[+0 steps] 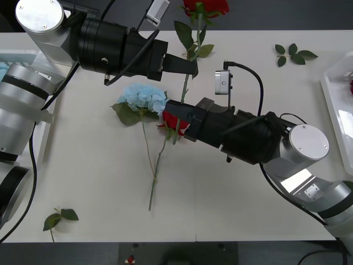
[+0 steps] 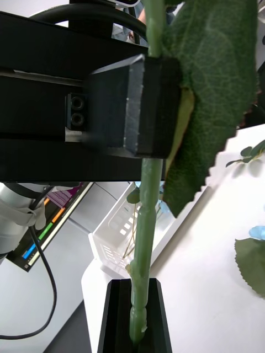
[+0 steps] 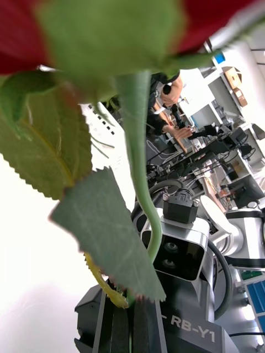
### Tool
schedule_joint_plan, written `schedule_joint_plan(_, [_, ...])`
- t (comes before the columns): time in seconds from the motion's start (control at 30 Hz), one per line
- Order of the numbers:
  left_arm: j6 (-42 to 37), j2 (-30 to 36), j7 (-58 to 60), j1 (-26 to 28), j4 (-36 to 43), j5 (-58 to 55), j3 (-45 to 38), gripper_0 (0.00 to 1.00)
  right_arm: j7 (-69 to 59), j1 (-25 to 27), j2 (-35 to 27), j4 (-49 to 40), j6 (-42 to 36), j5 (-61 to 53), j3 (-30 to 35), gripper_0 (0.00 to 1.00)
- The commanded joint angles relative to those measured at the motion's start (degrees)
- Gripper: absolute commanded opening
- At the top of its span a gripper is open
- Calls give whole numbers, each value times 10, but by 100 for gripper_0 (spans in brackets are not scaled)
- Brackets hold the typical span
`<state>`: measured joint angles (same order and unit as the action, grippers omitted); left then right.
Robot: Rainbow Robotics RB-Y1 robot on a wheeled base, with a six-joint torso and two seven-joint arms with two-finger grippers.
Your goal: Put the red flowers into the right box and the blue flowers into the left box
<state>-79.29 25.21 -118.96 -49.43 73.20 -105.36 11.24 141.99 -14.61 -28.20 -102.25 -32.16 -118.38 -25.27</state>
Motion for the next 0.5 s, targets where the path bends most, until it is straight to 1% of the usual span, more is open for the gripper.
schedule_joint_plan(0.03, [-1, 2, -20, -22, 17, -5, -4, 1, 14, -6, -21, -14, -9, -7, 5, 0])
schedule_joint_plan(0.07, [-1, 2, -20, -22, 17, -5, -4, 13, 13, -7, -22, -14, -9, -10, 5, 0])
schedule_joint_plan(0.1, [-1, 2, -20, -22, 17, -5, -4, 34, 14, -6, -23, -14, -9, -12, 5, 0])
schedule_joint_plan(0.13, [-1, 2, -20, -22, 17, -5, -4, 82, 14, -6, -24, -13, -9, -12, 5, 0])
schedule_joint_plan(0.17, [-1, 2, -20, -22, 17, -5, -4, 100, 14, -6, -24, -14, -10, -12, 5, 0])
schedule_joint_plan(0.5, [-1, 2, -20, -22, 17, -5, -4, 100, 14, -6, -35, -13, -8, -20, 5, 0])
